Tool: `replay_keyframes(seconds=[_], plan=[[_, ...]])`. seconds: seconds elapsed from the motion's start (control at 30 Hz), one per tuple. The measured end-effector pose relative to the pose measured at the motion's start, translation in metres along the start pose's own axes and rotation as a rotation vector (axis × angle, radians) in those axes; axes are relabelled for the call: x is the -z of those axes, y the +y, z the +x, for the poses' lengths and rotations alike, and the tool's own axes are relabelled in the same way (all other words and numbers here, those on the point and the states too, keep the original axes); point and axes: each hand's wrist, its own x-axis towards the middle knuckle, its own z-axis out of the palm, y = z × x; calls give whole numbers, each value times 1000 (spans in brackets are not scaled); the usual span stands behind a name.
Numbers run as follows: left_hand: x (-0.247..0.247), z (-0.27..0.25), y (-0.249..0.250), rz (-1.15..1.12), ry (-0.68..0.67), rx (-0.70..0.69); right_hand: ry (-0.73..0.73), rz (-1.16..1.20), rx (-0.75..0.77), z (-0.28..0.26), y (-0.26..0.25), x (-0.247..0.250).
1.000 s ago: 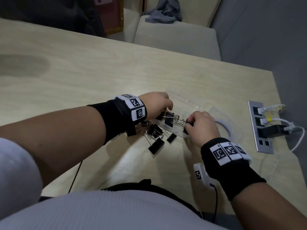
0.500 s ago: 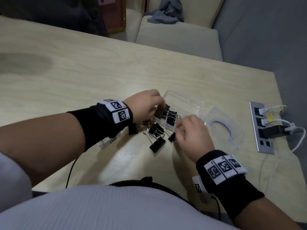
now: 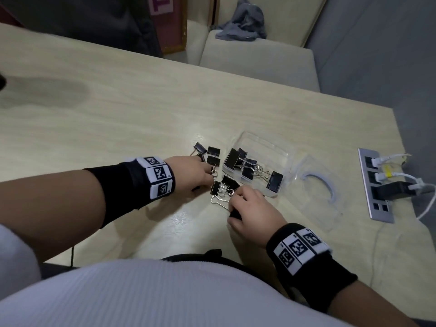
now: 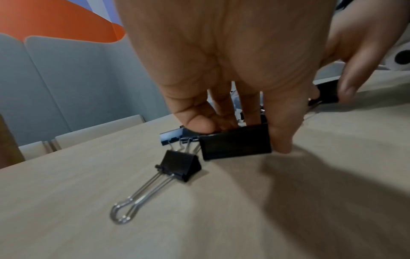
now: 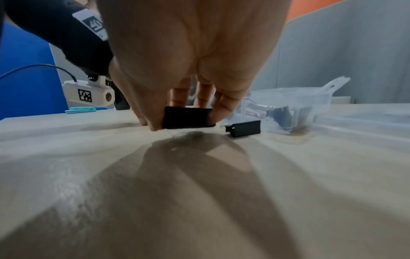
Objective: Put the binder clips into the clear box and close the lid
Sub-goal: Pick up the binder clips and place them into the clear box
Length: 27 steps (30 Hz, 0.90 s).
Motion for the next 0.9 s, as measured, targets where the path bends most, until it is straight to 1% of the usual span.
replay_keyframes(seconds=[0.07,0.13,0.23,0.3,0.37,0.43,0.5,0.57,0.67,0.73,0.83,0.9], plan=[[-1,2,1,21,6,-18,58,42,71,-4,3,9],[-1,4,1,45,-11,-27,156,89,90,-6,8,20],[0,2,2,29,11,-48,357,108,14,-5,23,35],[-1,-1,2,24,66,-57,433,106,-79,-2,34,41],[0,-4,2,54,103,-27,418,81,-163,2,44,44],[1,-6,0,80,104,22,356,37,-201,5,51,44],[2,-6,-2,80,59,71,316,-5,-205,6,53,42],[1,-6,-3,58,43,109,315,-28,-198,5,51,39],[2,-4,-3,-43,-27,165,326,-32,-177,3,45,35],[6,-3,-5,-141,-51,166,327,-25,-149,2,40,32],[16,-5,-9,-308,24,114,327,16,-102,0,32,30],[22,-6,-12,-381,85,96,323,59,-50,0,25,29]])
